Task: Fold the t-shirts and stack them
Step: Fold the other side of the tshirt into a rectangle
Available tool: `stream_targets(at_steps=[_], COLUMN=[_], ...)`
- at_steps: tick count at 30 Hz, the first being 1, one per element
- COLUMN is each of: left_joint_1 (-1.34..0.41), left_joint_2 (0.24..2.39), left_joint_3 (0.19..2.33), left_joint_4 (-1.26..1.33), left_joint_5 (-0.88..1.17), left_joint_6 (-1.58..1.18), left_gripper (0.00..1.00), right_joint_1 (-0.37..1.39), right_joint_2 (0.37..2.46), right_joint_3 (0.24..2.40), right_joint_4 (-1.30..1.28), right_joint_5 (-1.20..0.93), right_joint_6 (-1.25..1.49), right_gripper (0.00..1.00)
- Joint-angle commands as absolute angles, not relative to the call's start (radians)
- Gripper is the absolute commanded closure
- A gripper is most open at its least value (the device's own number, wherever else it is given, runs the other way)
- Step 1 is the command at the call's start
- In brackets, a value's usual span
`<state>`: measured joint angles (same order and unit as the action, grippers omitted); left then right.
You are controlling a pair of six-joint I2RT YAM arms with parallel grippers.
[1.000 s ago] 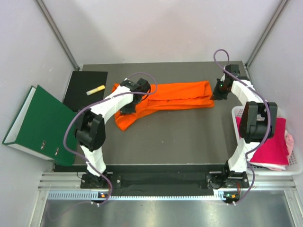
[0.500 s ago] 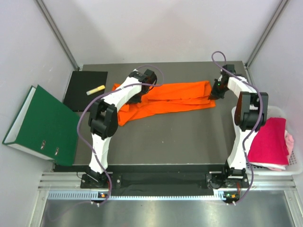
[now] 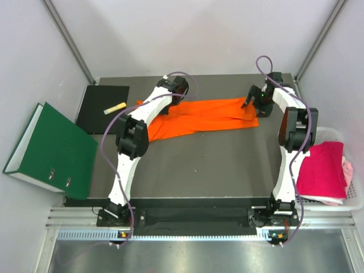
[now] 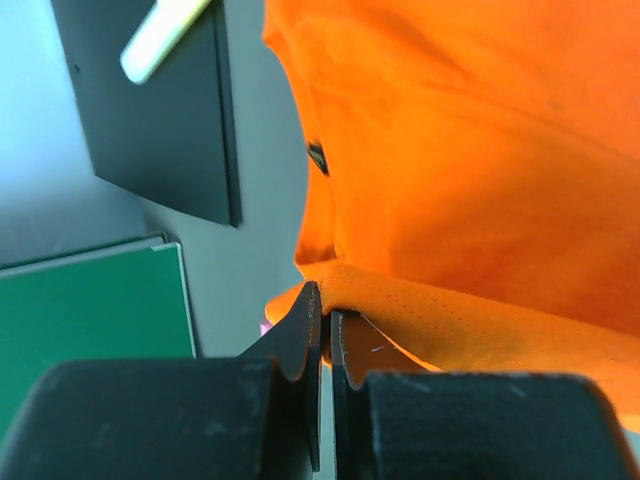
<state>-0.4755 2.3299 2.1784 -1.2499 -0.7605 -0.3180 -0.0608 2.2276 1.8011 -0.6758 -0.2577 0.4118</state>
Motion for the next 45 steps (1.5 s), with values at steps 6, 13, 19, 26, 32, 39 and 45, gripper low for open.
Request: stream_targets(at_steps=[6, 13, 19, 26, 32, 39, 45], left_joint_1=[-0.411, -0.361, -0.324, -0.203, -0.056, -0.014, -0.012], left_joint_2=[2.382, 2.407, 2.180, 1.948, 1.936, 2.083, 2.083], left_joint_3=[2.292, 2.352, 2.077, 1.705, 1.637, 1.729, 1.664], left_joint_4=[-1.114, -1.120, -1.057, -0.885, -0.746, -0.785, -0.765], left_joint_5=[-0.839, -0.789, -0.618, -0.290, 0.089, 0.290, 0.327], left_joint_6=[-0.140, -0.185, -0.284, -0.374, -0.406, -0.446, -0.479], left_gripper=[0.91, 0.01, 0.01, 0.15, 0.47, 0.68, 0.62], right_joint_1=[-0.078, -0.077, -0.077, -0.077, -0.077, -0.077, -0.077], right_joint_2=[2.100, 2.034, 1.974, 1.956, 1.957, 1.948, 1.937], right_joint_3=[1.735, 1.638, 1.557, 1.496, 1.479, 1.457, 1.439], right_joint_4=[-0.664, -0.637, -0.623, -0.601, -0.592, -0.591, -0.581], right_joint_5=[-0.222, -0.255, -0.255, -0.268, -0.284, -0.285, -0.288], right_joint_6=[0.376, 0.379, 0.379, 0.393, 0.391, 0.385, 0.388], right_gripper=[0.00, 0.00, 0.00, 0.00, 0.00, 0.00, 0.00])
